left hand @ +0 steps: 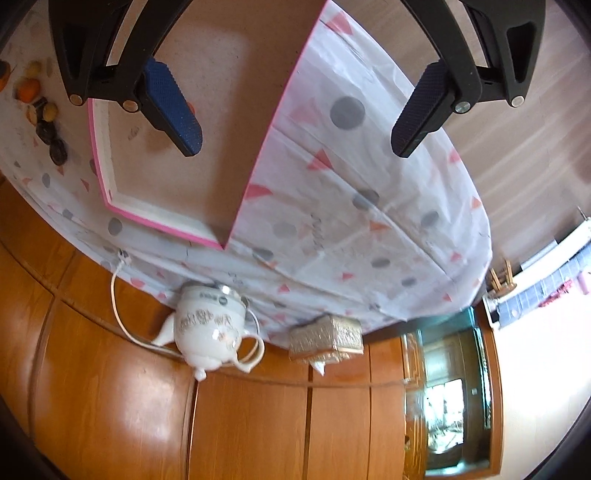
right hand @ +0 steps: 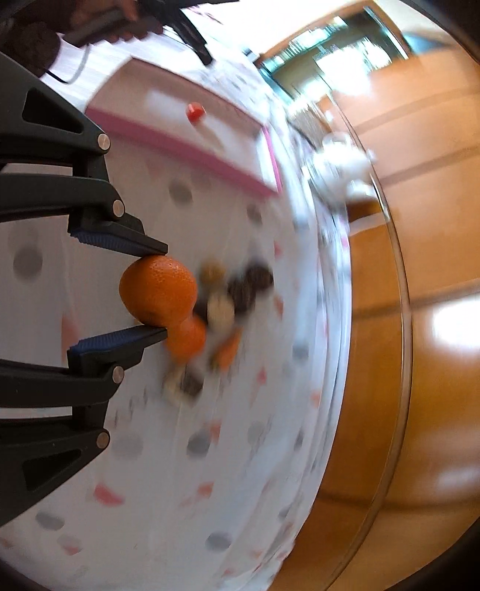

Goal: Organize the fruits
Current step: 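Carry the orange in the right tool over the pink tray, then open the right tool to release the orange into the tray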

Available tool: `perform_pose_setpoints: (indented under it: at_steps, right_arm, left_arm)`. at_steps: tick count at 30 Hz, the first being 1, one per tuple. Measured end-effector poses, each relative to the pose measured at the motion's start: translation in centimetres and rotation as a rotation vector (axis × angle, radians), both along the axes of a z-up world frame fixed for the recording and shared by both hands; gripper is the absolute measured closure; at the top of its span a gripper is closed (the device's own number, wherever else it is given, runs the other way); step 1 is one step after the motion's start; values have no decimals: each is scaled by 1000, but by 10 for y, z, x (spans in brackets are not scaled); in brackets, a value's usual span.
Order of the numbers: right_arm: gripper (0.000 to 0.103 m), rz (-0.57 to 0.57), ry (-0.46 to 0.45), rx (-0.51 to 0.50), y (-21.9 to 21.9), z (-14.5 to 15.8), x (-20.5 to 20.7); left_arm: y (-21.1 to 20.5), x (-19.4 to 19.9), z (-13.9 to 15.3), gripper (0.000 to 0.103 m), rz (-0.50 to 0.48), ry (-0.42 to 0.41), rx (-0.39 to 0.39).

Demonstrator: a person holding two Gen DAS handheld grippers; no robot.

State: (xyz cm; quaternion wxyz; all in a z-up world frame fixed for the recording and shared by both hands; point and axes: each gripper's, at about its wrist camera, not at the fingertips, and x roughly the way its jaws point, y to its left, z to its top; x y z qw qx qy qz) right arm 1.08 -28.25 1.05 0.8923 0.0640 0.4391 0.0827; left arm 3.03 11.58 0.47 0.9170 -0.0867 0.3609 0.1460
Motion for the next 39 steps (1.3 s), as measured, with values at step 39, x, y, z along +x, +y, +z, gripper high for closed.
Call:
perform_pose_setpoints:
  at_steps: [39]
  right_arm:
    - [46,255,-39,-76,161,-4,50]
  left_arm:
    - [10,5,-10,0,42,72,-34]
